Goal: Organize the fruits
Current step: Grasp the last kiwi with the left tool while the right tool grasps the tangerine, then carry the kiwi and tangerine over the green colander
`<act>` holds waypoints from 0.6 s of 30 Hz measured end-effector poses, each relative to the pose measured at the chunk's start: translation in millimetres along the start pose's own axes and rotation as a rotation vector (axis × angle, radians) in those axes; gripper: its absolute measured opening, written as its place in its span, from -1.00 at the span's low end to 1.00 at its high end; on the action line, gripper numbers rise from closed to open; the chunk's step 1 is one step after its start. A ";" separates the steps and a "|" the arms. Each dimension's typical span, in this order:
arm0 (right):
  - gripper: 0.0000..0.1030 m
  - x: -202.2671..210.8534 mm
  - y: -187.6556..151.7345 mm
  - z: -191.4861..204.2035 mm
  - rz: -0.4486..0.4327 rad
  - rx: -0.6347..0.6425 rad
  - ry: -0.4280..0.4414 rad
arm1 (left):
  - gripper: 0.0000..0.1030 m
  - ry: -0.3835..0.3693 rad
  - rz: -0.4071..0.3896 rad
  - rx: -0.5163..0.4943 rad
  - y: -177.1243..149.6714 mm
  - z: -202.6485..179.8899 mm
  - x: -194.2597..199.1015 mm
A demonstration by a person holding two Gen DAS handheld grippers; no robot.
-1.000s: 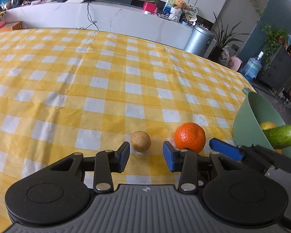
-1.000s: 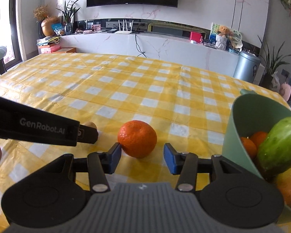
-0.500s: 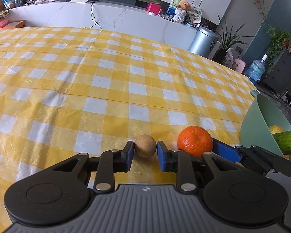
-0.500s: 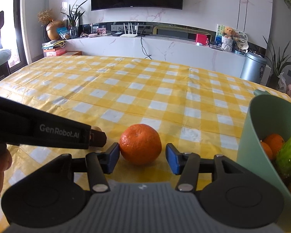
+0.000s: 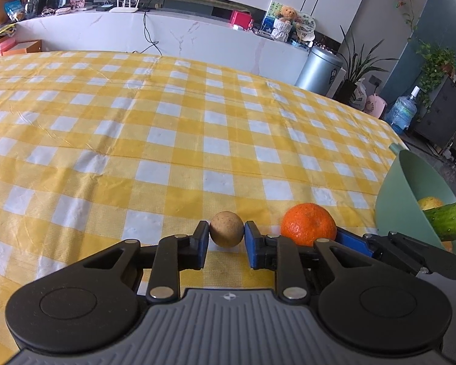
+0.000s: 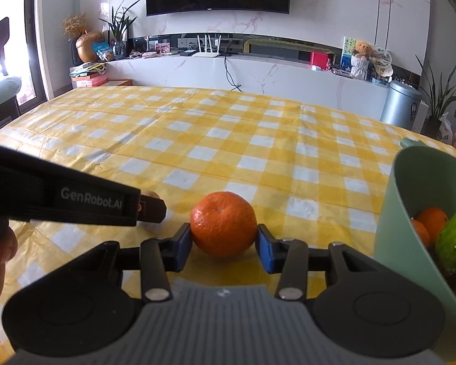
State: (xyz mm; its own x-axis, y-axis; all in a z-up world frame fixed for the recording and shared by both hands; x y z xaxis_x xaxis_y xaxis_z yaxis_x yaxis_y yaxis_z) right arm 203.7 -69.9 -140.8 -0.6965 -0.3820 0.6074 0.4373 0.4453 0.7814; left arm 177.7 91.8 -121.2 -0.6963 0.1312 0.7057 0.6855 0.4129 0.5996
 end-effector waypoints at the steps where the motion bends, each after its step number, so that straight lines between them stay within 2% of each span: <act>1: -0.18 2.5 0.2 1.4 -0.003 0.004 0.001 | -0.46 0.000 -0.003 0.001 0.1 -0.5 2.4; 5: -0.19 16.2 0.6 5.5 -0.010 0.020 -0.007 | -0.46 -0.002 -0.018 0.005 0.1 -3.0 16.3; 8: -0.19 31.0 -0.4 3.3 -0.009 -0.013 0.003 | -0.46 -0.004 -0.030 0.005 -1.0 -6.0 28.3; 13: -0.19 62.6 -0.3 4.1 -0.032 -0.019 -0.001 | -0.46 -0.023 -0.021 0.036 -5.0 -8.7 45.9; 18: -0.19 95.7 -5.0 4.0 -0.054 -0.020 -0.012 | -0.46 -0.035 -0.037 0.016 -7.4 -21.9 65.6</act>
State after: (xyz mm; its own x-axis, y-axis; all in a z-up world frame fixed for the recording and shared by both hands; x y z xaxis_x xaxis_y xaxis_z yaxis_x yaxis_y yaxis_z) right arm 132.6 -105.4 -87.1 -0.7261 -0.3956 0.5624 0.4099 0.4076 0.8160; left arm 131.6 77.6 -71.1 -0.7286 0.1468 0.6690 0.6556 0.4324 0.6191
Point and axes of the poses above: each gripper's, at about its wrist camera, not at the fingertips, and x roughly against the way its jaws point, z to its left, y to its top, the point moved 2 cm from there along -x, roughly the way its jaws point, and after that the axes turned 10 degrees about x, right-handed, at the moved point
